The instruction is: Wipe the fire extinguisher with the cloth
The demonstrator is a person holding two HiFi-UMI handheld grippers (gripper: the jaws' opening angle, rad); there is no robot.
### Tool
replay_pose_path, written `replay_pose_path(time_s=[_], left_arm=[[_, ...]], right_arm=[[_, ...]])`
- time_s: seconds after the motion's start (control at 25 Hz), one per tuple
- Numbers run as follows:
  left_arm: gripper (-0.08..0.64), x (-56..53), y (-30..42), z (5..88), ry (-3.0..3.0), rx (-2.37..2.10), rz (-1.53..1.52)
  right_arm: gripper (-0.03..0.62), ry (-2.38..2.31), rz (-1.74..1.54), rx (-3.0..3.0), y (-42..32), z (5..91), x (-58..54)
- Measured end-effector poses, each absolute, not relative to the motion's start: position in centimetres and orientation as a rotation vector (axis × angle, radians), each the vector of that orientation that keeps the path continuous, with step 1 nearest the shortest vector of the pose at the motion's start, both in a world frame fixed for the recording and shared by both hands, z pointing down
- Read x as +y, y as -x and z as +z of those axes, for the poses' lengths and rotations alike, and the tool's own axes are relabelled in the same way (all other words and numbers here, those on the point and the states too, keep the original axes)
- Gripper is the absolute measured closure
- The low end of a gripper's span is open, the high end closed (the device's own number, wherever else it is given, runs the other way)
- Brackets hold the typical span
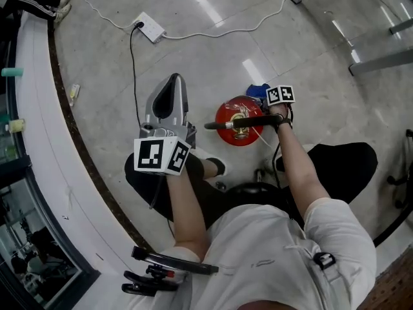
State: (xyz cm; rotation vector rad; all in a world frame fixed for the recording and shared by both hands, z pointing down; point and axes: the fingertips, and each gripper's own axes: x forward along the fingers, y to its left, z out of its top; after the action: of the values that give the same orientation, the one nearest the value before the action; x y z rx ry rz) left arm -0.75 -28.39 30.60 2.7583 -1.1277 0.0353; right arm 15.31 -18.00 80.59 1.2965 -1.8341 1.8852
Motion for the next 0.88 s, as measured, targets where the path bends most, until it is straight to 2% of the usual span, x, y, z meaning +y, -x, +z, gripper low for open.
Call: replay_pose_path(time_s=[0.12, 0.2, 0.28, 0.36, 0.44, 0.56, 0.76, 0.88], left_arm=[[0.560, -29.1, 1.3, 30.4, -2.744, -1.145, 0.005], [0.560, -29.3, 1.4, 30.4, -2.741, -1.145, -0.005], [0.560, -29.3, 1.4, 30.4, -2.739, -1.140, -0.007], [0.560, -29.3, 1.4, 30.3, -2.738, -1.136, -0.014], [0.560, -29.4, 1.5, 30.2, -2.737, -1.136, -0.023], [0.560, -29.2, 1.5, 30.1, -2.735, -1.133, -0.025], [0.560, -29.0, 2.1, 30.3, -2.729, -1.144, -0.015], [0.560, -29.2, 2.7, 30.9, -2.718, -1.159, -0.008]], right_arm=[[0.493, -1.275, 2.088, -2.355, -16.3, 66.1, -25.1], [0.497, -1.008, 2.197, -2.736, -16.2, 54.7, -26.8], [0.497, -0.611, 2.055, -3.016, -15.1, 45.5, -25.9], [0.495, -0.309, 1.784, -3.084, -13.1, 40.3, -23.8], [0.488, -0.124, 1.599, -3.014, -10.5, 38.2, -21.6], [0.488, -0.002, 1.576, -2.858, -7.8, 39.2, -19.6], [0.486, 0.026, 1.881, -2.814, -8.1, 43.3, -21.4], [0.488, -0.045, 2.055, -2.617, -8.3, 49.2, -22.1]])
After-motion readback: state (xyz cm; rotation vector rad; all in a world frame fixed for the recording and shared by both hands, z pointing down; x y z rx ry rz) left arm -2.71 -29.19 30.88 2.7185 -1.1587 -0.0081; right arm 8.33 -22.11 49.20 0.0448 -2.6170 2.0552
